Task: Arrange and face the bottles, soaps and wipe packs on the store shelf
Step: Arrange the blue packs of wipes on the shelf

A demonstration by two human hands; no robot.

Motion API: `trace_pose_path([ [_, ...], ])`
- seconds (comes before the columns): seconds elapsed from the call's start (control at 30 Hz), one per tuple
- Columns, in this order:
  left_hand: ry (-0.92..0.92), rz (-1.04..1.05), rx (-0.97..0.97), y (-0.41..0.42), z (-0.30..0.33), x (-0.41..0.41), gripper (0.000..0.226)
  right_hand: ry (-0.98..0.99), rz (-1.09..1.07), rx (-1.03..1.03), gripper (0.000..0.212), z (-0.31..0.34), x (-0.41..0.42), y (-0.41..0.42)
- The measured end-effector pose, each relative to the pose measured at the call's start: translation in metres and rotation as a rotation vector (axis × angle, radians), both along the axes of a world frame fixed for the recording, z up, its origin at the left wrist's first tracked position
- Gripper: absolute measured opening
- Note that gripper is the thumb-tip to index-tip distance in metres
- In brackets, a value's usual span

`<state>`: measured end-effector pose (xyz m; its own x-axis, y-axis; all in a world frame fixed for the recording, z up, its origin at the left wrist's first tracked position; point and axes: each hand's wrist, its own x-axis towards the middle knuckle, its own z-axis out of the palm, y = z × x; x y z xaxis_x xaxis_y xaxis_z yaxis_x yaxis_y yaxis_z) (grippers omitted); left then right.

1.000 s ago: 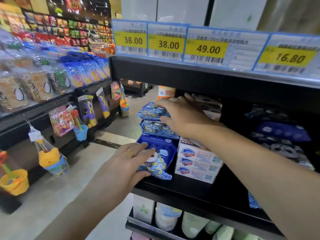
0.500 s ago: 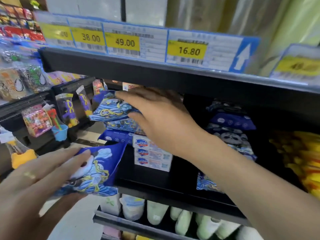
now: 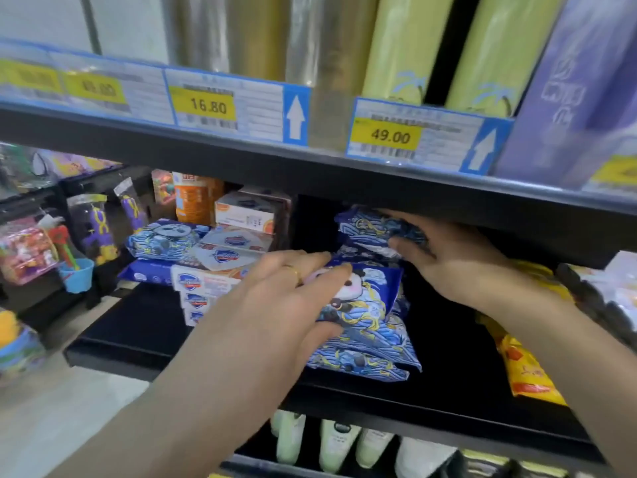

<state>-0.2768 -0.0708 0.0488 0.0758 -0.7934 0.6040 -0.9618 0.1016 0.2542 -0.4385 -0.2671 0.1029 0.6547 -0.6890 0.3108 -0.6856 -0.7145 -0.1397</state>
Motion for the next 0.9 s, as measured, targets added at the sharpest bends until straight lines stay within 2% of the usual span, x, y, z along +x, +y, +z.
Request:
trace_pose_path([
  [0.13,-0.156,0.064,0.086,-0.028,-0.004,-0.009,0.064,-0.035,0.075,0.035,0.045,-0.010,0.002,-0.016],
  [0.37,-0.094,0.111,0.172,-0.045,0.004,-0.024,0.064,-0.034,0.130,0.083,0.043,-0.021,0.017,-0.032],
  [0.47,-0.025,0.098,0.161,-0.048,0.005,-0.021,0.065,-0.053,0.188,0.193,0.039,-0.021,0.015,-0.037],
  [0.57,-0.039,0.106,0.166,-0.051,0.001,-0.019,0.064,-0.045,0.243,0.239,0.038,-0.025,0.013,-0.042],
  [0.73,-0.043,0.092,0.167,-0.058,-0.001,-0.023,0.065,-0.248,0.202,0.327,0.029,-0.033,0.022,-0.046],
  [0.9,-0.019,0.082,0.170,-0.060,-0.001,-0.022,0.068,-0.259,0.192,0.319,0.026,-0.034,0.030,-0.045],
])
